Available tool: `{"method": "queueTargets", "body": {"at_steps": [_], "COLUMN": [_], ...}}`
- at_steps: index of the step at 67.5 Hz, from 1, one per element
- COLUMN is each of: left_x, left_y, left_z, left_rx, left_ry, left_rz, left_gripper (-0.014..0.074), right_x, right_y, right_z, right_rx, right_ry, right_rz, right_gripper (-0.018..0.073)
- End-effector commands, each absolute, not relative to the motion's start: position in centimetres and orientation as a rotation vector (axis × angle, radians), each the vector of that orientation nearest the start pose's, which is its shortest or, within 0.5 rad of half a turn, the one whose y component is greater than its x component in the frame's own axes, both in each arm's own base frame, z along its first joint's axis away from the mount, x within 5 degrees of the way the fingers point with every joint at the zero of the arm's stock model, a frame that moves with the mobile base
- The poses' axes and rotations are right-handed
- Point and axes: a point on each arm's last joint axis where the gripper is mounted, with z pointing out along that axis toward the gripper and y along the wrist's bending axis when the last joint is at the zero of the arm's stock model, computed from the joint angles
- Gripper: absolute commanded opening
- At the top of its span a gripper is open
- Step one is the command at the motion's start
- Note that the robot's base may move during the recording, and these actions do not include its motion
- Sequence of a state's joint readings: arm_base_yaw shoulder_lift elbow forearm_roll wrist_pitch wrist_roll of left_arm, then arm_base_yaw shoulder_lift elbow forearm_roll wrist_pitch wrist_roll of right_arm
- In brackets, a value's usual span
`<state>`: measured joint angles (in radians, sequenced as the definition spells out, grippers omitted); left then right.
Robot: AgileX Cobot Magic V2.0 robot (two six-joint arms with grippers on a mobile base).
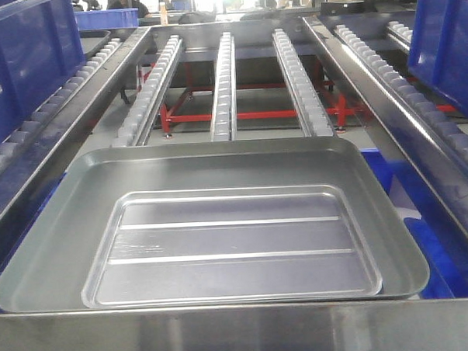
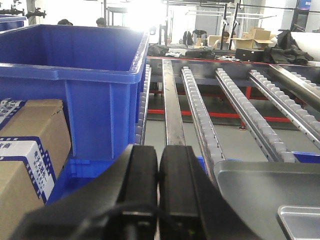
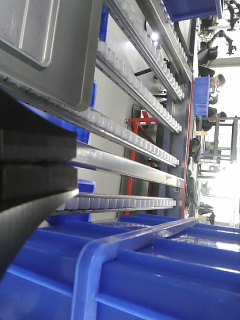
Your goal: Grab silver tray and place in blue box
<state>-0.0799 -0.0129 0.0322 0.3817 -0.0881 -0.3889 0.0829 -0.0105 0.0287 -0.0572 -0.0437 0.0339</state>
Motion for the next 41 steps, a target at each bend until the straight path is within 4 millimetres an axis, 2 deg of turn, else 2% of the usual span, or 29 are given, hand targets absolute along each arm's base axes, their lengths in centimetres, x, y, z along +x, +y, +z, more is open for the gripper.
{"method": "queueTargets", "body": {"at_steps": [1, 41], "left_x": [5.38, 5.37], "left_y": [-0.99, -1.06], "left_z": [21.23, 21.24], "left_rx": [0.091, 0.124], "left_ry": [1.353, 1.349], "left_rz": [-0.129, -0.101], "left_gripper": [-0.0008, -0.0008], "right_x": [5.17, 5.18], "right_y": [0.49, 0.49], "right_z": [22.31, 22.26], "right_rx": [-0.08, -0.08], "right_ry": [1.331, 1.336], "right_rz": [0.049, 0.048], "right_gripper": [0.0053, 0.0053]}}
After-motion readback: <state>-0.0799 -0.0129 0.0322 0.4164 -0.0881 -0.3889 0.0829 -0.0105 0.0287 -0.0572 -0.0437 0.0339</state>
